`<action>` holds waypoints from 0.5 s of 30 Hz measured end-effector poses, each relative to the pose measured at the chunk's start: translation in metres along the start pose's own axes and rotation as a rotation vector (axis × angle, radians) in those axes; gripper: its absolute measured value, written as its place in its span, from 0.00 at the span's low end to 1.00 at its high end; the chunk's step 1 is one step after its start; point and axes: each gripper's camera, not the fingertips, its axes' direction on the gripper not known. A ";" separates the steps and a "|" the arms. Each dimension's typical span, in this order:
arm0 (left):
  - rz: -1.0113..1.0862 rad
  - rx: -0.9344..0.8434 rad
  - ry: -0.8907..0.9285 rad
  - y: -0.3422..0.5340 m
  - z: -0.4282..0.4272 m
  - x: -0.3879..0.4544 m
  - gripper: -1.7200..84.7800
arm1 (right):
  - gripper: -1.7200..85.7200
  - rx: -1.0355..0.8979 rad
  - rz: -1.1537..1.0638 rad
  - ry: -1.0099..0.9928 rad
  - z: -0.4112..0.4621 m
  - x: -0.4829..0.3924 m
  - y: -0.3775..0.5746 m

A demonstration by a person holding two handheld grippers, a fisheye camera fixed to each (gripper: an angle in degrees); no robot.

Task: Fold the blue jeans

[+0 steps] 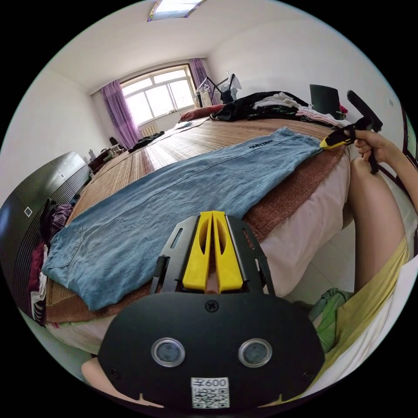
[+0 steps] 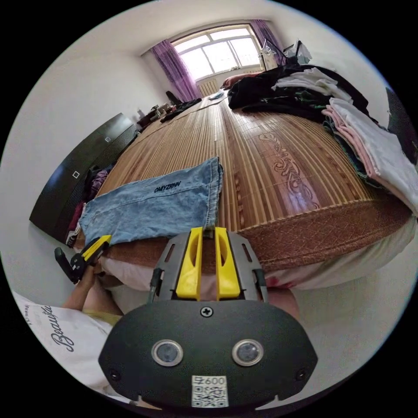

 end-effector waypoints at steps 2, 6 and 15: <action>-0.035 0.015 0.012 -0.040 0.001 0.005 0.02 | 0.03 0.004 -0.032 0.037 -0.006 -0.007 0.000; -0.044 0.037 0.016 -0.104 0.003 0.014 0.02 | 0.03 0.013 -0.043 0.067 -0.012 -0.009 0.003; -0.336 0.376 -0.232 -0.278 -0.079 -0.057 0.04 | 0.02 0.003 -0.073 0.125 -0.003 -0.001 0.010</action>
